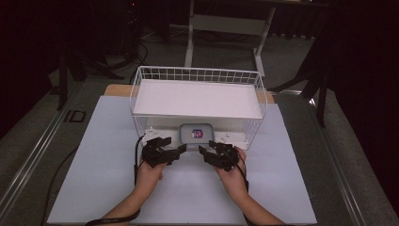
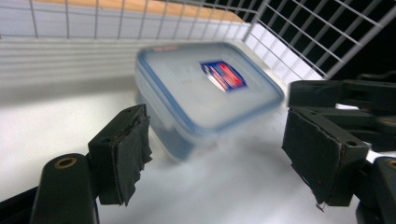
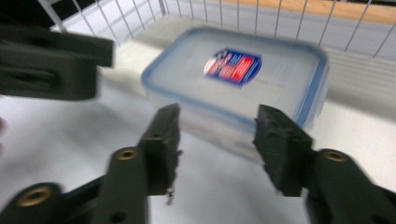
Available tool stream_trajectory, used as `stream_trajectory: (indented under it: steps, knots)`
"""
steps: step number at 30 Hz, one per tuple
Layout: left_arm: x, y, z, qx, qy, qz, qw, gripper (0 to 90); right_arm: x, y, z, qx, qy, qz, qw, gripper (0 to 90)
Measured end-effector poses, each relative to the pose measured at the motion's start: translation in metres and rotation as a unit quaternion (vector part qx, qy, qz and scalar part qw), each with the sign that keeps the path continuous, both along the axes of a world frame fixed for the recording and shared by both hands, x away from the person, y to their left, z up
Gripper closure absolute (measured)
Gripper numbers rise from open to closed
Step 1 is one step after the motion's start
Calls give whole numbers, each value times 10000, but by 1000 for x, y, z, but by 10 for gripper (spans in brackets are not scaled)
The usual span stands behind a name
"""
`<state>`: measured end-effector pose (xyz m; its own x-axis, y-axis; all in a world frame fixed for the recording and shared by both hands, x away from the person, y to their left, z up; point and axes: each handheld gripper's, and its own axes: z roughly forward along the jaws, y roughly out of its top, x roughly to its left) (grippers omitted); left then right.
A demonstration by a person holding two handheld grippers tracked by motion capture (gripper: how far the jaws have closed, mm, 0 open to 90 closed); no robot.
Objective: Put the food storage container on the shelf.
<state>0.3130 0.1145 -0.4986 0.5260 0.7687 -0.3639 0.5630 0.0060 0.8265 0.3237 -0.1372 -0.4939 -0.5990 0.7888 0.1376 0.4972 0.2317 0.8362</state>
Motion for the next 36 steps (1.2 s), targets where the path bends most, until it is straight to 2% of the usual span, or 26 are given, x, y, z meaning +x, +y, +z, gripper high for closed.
stream_trajectory:
  steps: [2, 3, 5, 6, 7, 9, 10, 14, 17, 22, 25, 29, 31, 34, 36]
  knots:
    - [-14, 5, 1, -92, -99, -93, 9999, 210, -3, 2, -4, -64, 72, 64, 9999, 580]
    - [-19, 7, 2, -72, -176, -105, 9998, 163, -5, 3, -6, -82, 151, 50, 9998, 635]
    - [-30, 11, 2, 9, -334, -52, 9994, 145, -7, 5, -9, -212, 175, 51, 9996, 749]
    - [-34, 13, 0, 66, -351, -85, 9993, 93, -7, 7, -11, -298, 197, 73, 9993, 826]
    - [-37, 14, 0, 109, -275, -121, 9995, 3, -7, 8, -13, -354, 243, 66, 9991, 892]
    - [-45, 19, -3, 391, -311, -64, 9987, 3, -4, 11, -15, -419, 320, 66, 9986, 900]
    - [-48, 21, -5, 463, -311, -1, 9984, 3, -3, 12, -16, -473, 327, 80, 9983, 900]
    - [-54, 29, -13, 358, -217, -40, 9991, 3, 1, 17, -18, -532, 330, 83, 9980, 900]
    - [-55, 32, -15, 322, -360, 96, 9988, 4, 10, 22, -20, -567, 352, 29, 9978, 900]
    - [-56, 29, -9, 381, -649, 96, 9971, 4, 17, 31, -22, -634, 303, 88, 9975, 900]
    - [-56, 30, -8, 399, -694, 104, 9967, 4, 21, 37, -22, -622, 279, 101, 9976, 900]
    - [-54, 33, -10, 365, -588, 125, 9975, 4, 26, 45, -24, -593, 270, 84, 9978, 900]
    - [-55, 33, -11, 366, -539, 125, 9978, 4, 27, 48, -25, -677, 194, 83, 9975, 900]
    - [-56, 34, -12, 392, -558, 102, 9976, 4, 31, 51, -26, -796, 112, 64, 9967, 899]
    - [-56, 34, -11, 383, -555, 109, 9977, 4, 34, 52, -27, -788, 129, 44, 9968, 900]
